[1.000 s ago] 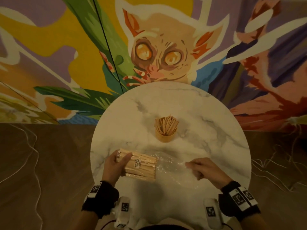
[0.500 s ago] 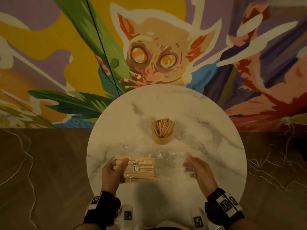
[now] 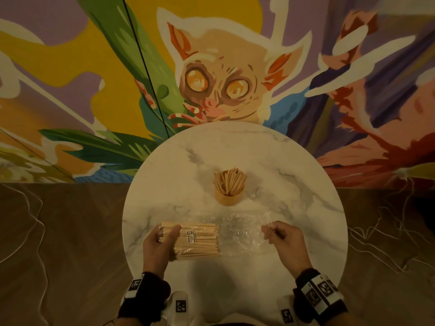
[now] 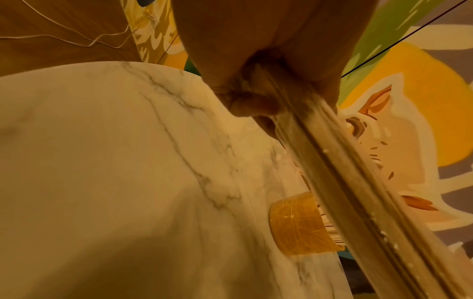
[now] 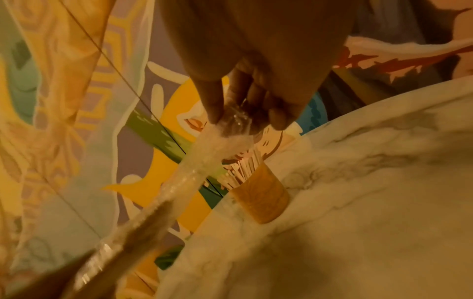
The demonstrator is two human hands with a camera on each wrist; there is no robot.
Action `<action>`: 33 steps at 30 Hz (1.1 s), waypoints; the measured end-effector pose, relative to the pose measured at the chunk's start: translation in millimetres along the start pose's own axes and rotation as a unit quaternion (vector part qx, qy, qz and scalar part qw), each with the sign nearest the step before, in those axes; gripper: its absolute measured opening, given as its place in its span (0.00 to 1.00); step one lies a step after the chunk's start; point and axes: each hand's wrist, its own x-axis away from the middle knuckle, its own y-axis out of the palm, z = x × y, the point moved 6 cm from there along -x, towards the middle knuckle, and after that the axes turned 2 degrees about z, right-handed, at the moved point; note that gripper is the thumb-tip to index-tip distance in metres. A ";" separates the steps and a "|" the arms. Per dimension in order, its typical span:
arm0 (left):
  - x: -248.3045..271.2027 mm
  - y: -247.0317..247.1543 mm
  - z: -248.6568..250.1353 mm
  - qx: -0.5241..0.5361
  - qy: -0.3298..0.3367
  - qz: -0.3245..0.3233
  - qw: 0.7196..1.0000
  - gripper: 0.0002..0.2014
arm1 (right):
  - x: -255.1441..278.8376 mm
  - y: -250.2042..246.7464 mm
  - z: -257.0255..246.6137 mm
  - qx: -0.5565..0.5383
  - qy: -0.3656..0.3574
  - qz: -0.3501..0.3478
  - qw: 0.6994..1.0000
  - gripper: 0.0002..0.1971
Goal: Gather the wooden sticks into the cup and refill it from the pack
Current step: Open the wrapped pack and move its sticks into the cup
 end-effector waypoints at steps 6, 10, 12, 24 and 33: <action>-2.1 2.5 -9.7 -0.008 -0.002 0.000 1.000 0.12 | 8.4 19.5 -27.0 -0.291 0.065 -0.051 0.953 0.05; -6.6 2.4 -13.9 0.006 -0.016 0.005 1.000 0.11 | 18.0 40.4 -34.2 -0.403 0.165 -0.151 0.887 0.16; -8.8 0.2 -10.6 0.016 -0.019 0.005 1.000 0.10 | 21.4 45.7 -31.0 -0.389 0.204 -0.207 0.874 0.20; -7.3 7.2 -6.2 0.030 -0.002 -0.018 0.999 0.12 | 23.6 59.5 -11.0 -0.166 0.210 -0.140 0.953 0.29; -5.9 3.8 -8.0 0.063 -0.036 0.042 0.996 0.11 | 39.0 70.9 -24.5 -0.200 0.163 -0.306 0.916 0.29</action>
